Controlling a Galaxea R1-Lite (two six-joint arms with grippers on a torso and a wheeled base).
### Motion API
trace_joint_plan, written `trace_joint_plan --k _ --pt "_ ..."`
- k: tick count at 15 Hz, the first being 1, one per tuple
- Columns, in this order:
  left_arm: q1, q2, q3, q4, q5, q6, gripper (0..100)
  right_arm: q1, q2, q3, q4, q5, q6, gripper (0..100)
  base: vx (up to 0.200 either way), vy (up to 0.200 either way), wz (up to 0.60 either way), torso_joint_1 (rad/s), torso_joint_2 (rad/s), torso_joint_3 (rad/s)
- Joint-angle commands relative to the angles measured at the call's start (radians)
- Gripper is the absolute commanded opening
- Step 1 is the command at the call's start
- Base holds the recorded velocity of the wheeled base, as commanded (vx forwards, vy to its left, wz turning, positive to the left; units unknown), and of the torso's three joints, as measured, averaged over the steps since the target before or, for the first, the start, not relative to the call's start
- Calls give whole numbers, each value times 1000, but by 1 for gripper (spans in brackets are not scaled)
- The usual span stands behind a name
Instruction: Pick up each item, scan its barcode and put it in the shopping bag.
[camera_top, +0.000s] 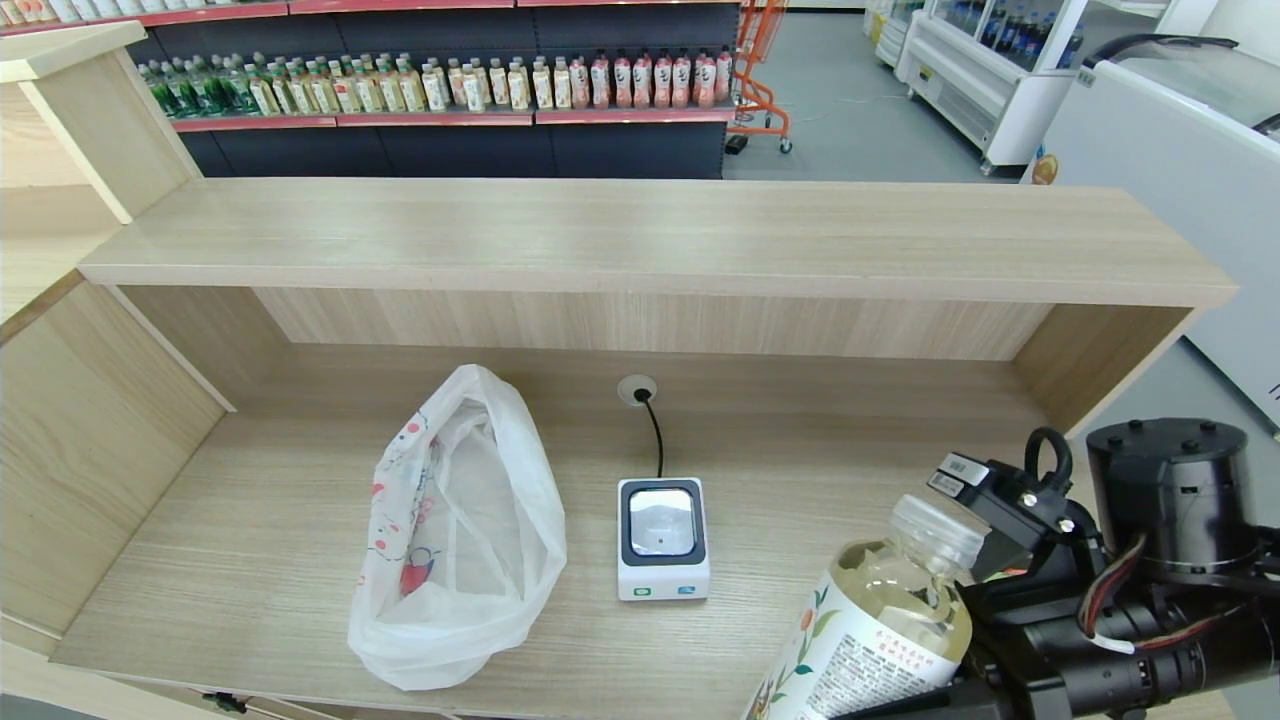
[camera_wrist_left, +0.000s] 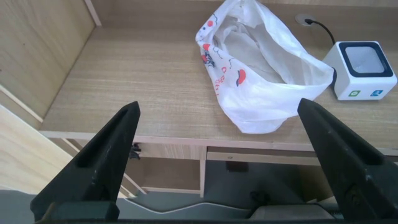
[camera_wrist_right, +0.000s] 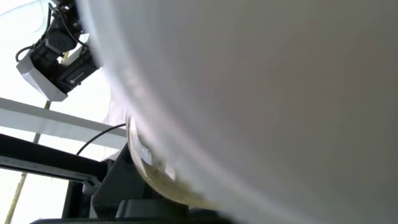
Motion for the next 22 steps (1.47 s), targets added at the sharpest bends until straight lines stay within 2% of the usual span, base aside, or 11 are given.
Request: trace_joint_plan --k 1,18,19,21,22 --pt "0 0 0 0 0 -1 100 1 -6 1 -1 0 0 0 0 0 0 0 0 0" --pt "0 0 0 0 1 0 100 -5 -58 24 -1 -23 -14 0 0 0 0 0 0 0" --pt "0 0 0 0 1 0 100 -8 -55 33 -4 -82 -91 0 0 0 0 0 0 0" --pt "0 0 0 0 0 0 100 -48 -50 27 -4 -176 -362 0 0 0 0 0 0 0" --pt "0 0 0 0 0 0 100 -102 -56 10 -6 -207 -548 0 0 0 0 0 0 0"
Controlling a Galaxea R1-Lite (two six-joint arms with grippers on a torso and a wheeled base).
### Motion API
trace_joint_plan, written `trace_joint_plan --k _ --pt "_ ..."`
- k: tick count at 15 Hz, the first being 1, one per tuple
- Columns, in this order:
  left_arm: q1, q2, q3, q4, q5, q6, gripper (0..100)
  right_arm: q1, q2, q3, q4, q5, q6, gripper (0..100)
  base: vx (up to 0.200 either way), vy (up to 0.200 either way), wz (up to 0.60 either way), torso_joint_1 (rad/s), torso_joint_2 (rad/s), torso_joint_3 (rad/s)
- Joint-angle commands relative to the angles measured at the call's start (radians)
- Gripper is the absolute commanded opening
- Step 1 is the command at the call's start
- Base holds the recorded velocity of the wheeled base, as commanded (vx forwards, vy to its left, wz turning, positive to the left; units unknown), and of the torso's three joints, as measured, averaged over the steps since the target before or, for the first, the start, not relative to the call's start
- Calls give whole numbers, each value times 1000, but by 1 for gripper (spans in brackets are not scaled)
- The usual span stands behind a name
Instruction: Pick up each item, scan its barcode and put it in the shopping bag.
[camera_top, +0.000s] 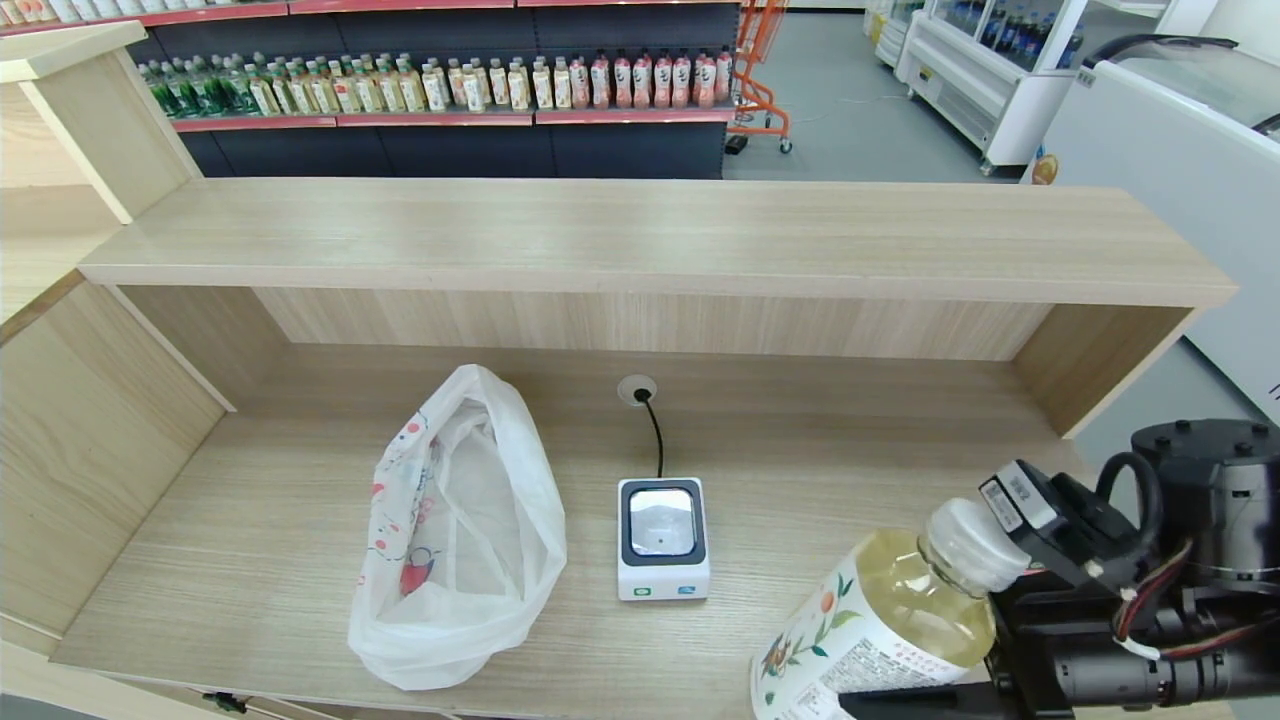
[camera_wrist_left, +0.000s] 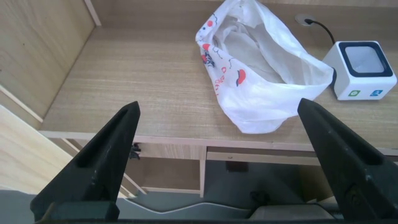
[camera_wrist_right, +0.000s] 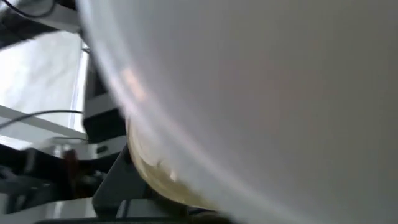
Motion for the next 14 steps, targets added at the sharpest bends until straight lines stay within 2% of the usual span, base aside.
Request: trace_joint_plan --k 1,3,7,10,14 --pt "0 0 0 0 -1 -2 100 -105 -9 -41 -10 -100 -290 0 0 0 0 0 0 0" --pt "0 0 0 0 1 0 100 -132 -24 -93 -11 -178 -470 0 0 0 0 0 0 0" --pt "0 0 0 0 1 0 100 -111 -23 -118 -59 -286 -589 0 0 0 0 0 0 0" --pt "0 0 0 0 -1 -2 100 -109 0 -139 -123 -295 -737 0 0 0 0 0 0 0" --pt "0 0 0 0 -1 2 100 -71 -6 -164 -123 -298 -853 0 0 0 0 0 0 0"
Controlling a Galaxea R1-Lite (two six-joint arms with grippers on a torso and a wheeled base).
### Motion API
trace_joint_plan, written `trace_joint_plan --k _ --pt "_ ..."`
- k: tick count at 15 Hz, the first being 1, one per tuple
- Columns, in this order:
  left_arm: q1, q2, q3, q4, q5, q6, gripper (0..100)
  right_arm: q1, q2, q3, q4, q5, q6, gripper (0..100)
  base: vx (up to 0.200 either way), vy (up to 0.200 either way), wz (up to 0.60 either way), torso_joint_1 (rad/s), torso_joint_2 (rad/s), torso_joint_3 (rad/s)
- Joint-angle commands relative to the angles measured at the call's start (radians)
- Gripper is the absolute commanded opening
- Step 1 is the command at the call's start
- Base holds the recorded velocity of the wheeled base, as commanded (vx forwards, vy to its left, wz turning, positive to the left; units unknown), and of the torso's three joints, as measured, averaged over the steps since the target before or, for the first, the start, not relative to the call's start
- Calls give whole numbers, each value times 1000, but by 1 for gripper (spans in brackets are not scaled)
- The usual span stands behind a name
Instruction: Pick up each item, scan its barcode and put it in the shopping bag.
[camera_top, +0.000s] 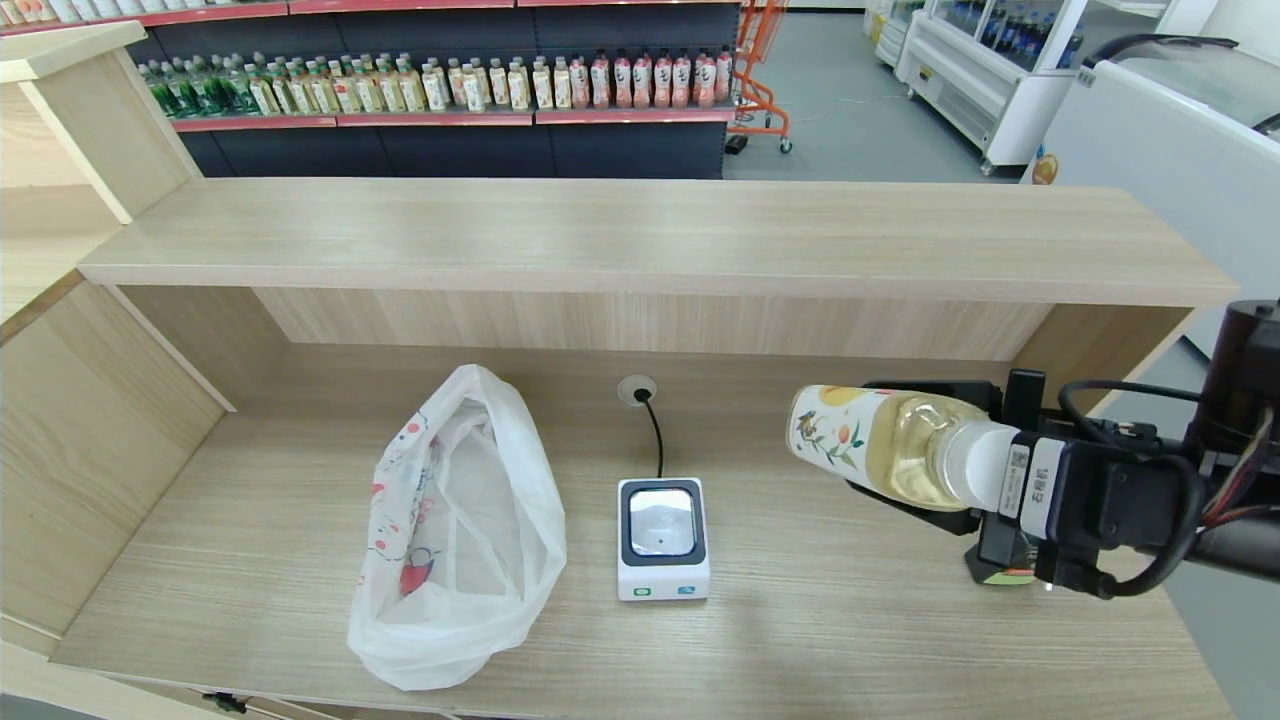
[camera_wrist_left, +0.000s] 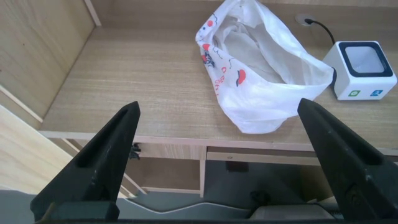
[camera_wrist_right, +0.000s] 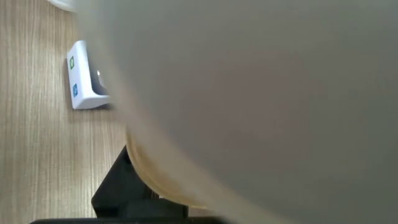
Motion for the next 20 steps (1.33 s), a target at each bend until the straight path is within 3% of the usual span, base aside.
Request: trace_joint_plan --k 1,7,13,16,20 --pt "0 0 0 0 0 0 100 20 4 -1 -1 -1 -28 0 0 0 0 0 0 0" --pt "0 0 0 0 0 0 100 45 15 2 -1 -26 -66 0 0 0 0 0 0 0" --pt "0 0 0 0 0 -2 100 54 52 -12 -1 -8 -64 0 0 200 0 4 2 2" --pt "0 0 0 0 0 3 100 23 103 -15 -4 43 -100 0 0 200 0 -2 -1 7" --pt "0 0 0 0 1 2 100 -86 162 -10 -44 147 -132 0 0 0 0 0 0 0"
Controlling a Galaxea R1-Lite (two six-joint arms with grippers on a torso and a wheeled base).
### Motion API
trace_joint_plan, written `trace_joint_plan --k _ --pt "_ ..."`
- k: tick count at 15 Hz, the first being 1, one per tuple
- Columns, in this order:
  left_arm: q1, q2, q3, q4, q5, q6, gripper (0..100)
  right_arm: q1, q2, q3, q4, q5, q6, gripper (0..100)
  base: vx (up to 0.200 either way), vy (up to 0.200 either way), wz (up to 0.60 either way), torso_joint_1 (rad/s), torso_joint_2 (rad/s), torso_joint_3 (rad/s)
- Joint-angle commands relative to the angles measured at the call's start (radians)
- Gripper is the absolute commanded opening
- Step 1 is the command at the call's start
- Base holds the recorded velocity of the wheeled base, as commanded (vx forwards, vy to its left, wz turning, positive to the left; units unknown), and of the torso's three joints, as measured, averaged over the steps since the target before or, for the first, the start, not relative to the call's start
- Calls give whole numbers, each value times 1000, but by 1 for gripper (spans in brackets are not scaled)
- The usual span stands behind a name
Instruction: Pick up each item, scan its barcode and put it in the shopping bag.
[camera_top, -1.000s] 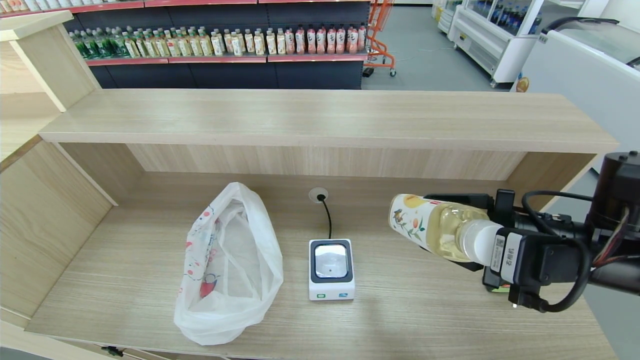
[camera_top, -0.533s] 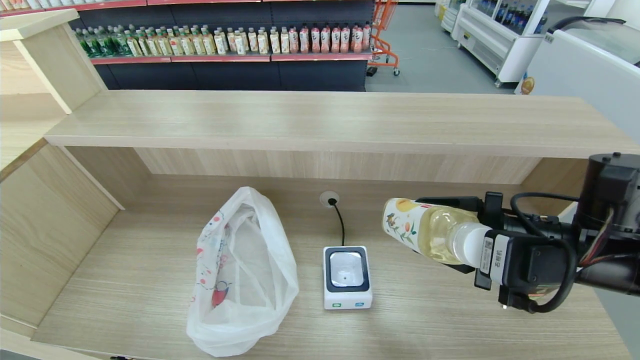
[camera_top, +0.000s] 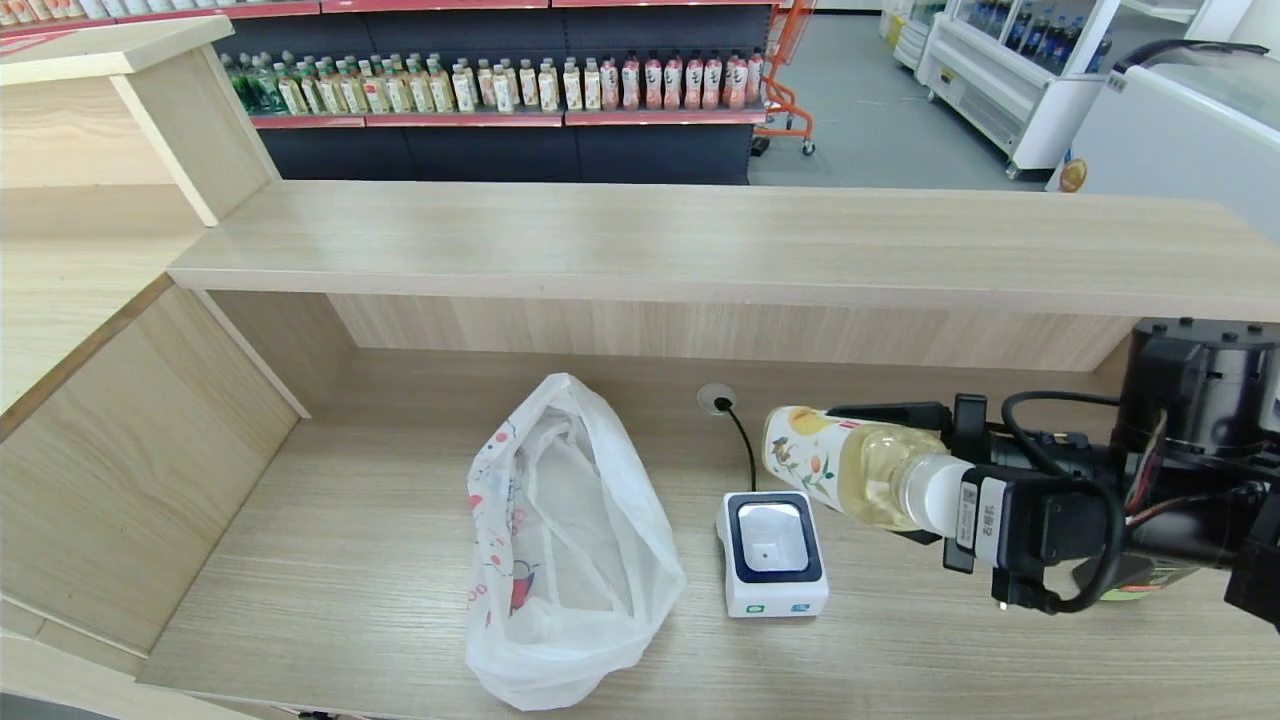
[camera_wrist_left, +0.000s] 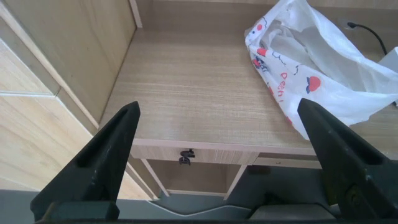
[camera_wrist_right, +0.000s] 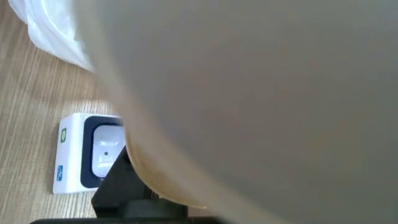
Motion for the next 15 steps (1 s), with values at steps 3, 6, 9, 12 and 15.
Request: trace_joint_plan --k 3,6,9,12,15 --pt "-1 0 0 0 0 0 100 -50 76 6 -3 43 -14 0 0 0 0 0 0 0" --pt "-1 0 0 0 0 0 100 -50 128 -2 -3 73 -14 0 0 0 0 0 0 0" --pt "-1 0 0 0 0 0 100 -52 166 3 -3 74 -34 0 0 0 0 0 0 0" --pt "-1 0 0 0 -2 1 100 -52 200 1 -3 71 -55 0 0 0 0 0 0 0" --pt "-1 0 0 0 -2 1 100 -53 215 1 -2 66 -78 0 0 0 0 0 0 0"
